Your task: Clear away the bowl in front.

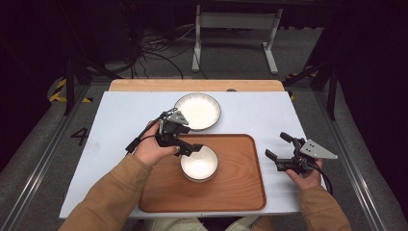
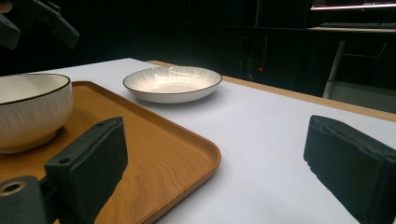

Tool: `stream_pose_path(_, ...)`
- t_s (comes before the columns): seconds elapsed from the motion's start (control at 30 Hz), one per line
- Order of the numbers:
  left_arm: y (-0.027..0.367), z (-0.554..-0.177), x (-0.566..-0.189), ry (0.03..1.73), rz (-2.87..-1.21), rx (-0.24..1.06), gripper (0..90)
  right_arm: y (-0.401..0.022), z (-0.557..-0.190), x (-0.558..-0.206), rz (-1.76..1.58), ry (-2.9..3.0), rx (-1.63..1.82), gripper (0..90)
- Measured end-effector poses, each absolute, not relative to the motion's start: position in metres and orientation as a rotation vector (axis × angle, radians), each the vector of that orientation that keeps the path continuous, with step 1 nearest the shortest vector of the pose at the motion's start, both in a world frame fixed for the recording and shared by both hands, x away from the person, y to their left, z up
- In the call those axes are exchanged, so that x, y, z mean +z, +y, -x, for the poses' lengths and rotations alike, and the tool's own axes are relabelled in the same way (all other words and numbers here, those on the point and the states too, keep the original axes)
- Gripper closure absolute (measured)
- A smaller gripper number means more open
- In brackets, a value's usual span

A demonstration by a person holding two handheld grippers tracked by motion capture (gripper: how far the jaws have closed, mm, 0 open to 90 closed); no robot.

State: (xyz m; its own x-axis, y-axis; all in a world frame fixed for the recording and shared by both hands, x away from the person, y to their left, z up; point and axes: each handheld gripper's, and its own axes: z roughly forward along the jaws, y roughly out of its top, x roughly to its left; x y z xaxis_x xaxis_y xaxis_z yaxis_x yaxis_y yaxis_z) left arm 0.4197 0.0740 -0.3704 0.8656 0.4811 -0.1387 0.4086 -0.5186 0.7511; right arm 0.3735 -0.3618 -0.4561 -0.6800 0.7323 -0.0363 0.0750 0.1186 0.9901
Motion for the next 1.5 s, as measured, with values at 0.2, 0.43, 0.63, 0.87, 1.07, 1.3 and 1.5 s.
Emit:
stream_pose_path(0.2, 0.087, -0.415, -0.370, 0.609, -2.094, 0.130, 15.6, -0.362, -0.374, -0.456, -0.780, 1.869, 1.605, 6.5)
stream_pose_path(0.43, 0.099, -0.408, -0.369, 0.592, -2.023, 0.159, 15.1, -0.362, -0.374, -0.456, -0.781, 1.868, 1.605, 6.4)
stream_pose_path(0.63, 0.114, -0.401, -0.368, 0.589, -1.977, 0.213, 15.0, -0.362, -0.374, -0.456, -0.780, 1.868, 1.606, 6.2)
stream_pose_path(0.87, 0.133, -0.395, -0.373, 0.611, -1.941, 0.252, 15.0, -0.362, -0.374, -0.456, -0.784, 1.865, 1.610, 5.7)
stream_pose_path(1.07, 0.147, -0.392, -0.375, 0.630, -1.923, 0.279, 13.0, -0.362, -0.374, -0.456, -0.783, 1.868, 1.609, 5.5)
stream_pose_path(1.3, 0.166, -0.389, -0.381, 0.673, -1.890, 0.307, 12.3, -0.362, -0.374, -0.456, -0.786, 1.867, 1.609, 5.3)
stream_pose_path(1.5, 0.183, -0.387, -0.388, 0.704, -1.872, 0.323, 11.9, -0.362, -0.374, -0.456, -0.786, 1.868, 1.611, 5.3)
